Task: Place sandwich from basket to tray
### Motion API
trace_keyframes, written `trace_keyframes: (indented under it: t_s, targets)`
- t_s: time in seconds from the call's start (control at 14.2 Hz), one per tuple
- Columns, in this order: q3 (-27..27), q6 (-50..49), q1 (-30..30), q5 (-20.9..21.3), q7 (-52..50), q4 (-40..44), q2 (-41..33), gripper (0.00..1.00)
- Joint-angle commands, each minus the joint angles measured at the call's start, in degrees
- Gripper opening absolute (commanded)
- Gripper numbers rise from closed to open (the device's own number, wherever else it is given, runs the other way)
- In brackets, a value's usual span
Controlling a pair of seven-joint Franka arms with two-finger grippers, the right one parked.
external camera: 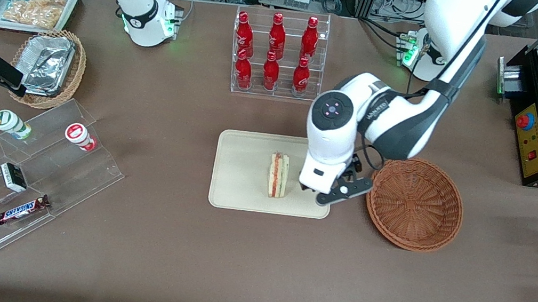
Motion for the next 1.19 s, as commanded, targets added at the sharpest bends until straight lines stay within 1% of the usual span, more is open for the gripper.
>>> trace_keyframes:
  t_s: [0.0,0.28,0.35,0.42,0.49,0.56,0.77,0.84,0.91,1.12]
  targets:
    - [4.5,-0.5,-0.4,-2.6,4.0,-3.6,-3.8,1.00]
    - [11.2,-4.3,-0.4,-8.7,17.6,-6.1,-7.8,1.00]
    - [11.7,-6.2,-0.3,-10.4,19.7,-6.1,-8.9,1.00]
    - [11.7,-7.6,-0.2,-11.2,20.8,-6.1,-9.9,1.00]
    - [10.8,-7.9,3.7,-11.3,21.6,-6.2,-10.5,1.00]
    - [5.9,-8.3,8.5,-11.3,23.6,-6.2,-11.8,1.00]
    - [0.1,-13.5,16.6,-11.4,31.8,-6.4,-15.7,1.00]
    - [-2.0,-15.6,20.2,-11.4,35.5,-6.4,-17.3,1.00]
    - [-3.3,-18.2,22.2,-11.4,39.1,-6.4,-18.8,1.00]
    - [-3.4,-22.1,25.2,-11.8,48.4,-6.4,-22.8,1.00]
